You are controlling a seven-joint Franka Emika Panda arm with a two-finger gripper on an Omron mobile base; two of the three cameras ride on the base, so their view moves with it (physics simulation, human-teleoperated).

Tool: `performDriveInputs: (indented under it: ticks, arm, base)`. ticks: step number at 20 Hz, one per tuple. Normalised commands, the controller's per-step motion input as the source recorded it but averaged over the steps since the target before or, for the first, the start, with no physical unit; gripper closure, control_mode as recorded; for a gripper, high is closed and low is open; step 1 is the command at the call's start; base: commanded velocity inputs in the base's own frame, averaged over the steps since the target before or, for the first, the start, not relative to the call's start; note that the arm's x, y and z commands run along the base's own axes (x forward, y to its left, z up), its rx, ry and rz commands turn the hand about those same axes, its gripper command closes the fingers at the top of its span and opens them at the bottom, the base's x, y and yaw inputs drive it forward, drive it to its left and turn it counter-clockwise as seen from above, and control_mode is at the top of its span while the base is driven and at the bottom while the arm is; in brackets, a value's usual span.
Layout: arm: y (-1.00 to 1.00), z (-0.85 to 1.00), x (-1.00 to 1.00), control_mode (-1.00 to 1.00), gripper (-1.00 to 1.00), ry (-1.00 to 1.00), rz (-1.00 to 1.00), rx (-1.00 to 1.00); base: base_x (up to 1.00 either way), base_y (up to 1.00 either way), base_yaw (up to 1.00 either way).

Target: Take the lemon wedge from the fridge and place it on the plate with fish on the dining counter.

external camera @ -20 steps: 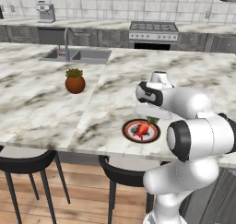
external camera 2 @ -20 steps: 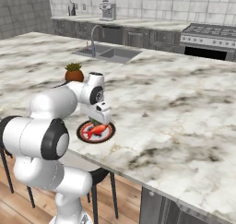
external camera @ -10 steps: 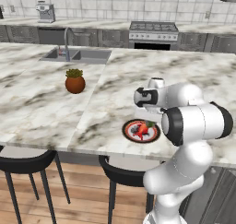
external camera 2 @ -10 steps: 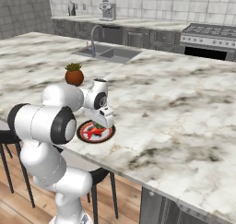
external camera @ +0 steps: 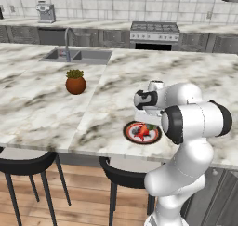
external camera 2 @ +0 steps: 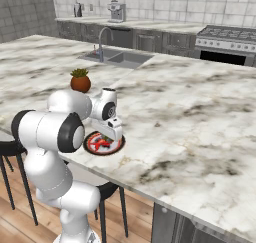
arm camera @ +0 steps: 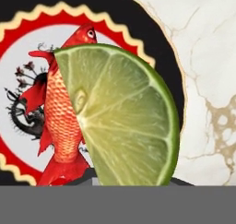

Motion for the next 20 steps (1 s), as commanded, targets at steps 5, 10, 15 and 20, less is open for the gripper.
performDriveInputs:
  ticks: [5,10,15,20]
  arm:
    - [0.05,-0.38,-0.06,-1.00,1.00,0.09,-0.01,0.00]
    - [0.22,-0.43,-0.16,-1.00,1.00,0.12,0.00,0.00]
    - [0.12,-0.25,0.12,-1.00,1.00,0.01,-0.01,0.00]
    - [0.02,-0.48,-0.01,-1.00,1.00,0.01,-0.06,0.00]
  base:
    - [0.00,0.00,0.00]
    - [0.00,0.00,0.00]
    - [0.00,0.00,0.00]
    - [0.00,0.00,0.00]
